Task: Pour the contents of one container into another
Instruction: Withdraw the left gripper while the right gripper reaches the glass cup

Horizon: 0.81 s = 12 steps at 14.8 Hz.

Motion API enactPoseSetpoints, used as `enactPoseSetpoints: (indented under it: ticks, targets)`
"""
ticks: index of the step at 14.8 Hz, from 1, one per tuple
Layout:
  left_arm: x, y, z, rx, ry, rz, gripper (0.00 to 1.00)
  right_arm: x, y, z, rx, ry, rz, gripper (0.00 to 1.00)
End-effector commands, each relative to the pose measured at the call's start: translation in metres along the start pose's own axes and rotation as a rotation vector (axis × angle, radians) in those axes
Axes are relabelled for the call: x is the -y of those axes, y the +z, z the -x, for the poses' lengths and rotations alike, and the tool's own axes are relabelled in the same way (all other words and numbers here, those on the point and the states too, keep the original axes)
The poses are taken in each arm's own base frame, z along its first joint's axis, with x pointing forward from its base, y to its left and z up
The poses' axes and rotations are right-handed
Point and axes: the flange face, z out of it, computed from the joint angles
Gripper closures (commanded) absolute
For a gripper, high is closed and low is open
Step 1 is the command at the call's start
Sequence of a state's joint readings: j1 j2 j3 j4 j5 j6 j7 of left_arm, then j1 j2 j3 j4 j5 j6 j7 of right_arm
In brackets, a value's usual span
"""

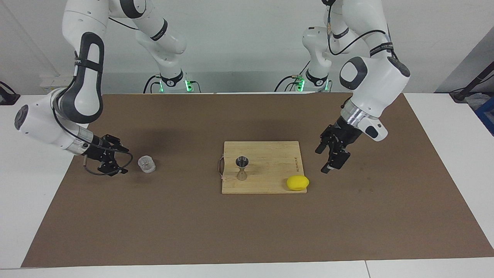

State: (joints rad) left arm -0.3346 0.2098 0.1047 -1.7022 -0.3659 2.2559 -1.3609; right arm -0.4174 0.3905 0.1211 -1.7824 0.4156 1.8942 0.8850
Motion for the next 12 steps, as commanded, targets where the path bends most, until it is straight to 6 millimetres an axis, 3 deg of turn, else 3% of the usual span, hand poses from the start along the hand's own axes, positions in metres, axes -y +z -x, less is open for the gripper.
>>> enactPoseSetpoints:
  ticks: [1, 3, 6, 12]
  targets:
    - [-0.002, -0.015, -0.019, -0.157, 0.120, -0.030, 0.00, -0.004, 0.021, -0.027, 0.070, 0.003, -0.019, 0.00]
    - [0.000, -0.020, -0.038, -0.216, 0.267, -0.067, 0.00, -0.003, 0.034, -0.030, 0.121, 0.023, -0.029, 0.00]
    - [0.014, -0.036, -0.062, -0.165, 0.660, -0.202, 0.00, -0.004, 0.053, -0.032, 0.162, 0.028, -0.026, 0.00]
    - [0.038, -0.062, -0.071, 0.000, 1.202, -0.368, 0.00, -0.013, 0.071, -0.018, 0.234, 0.003, -0.016, 0.00]
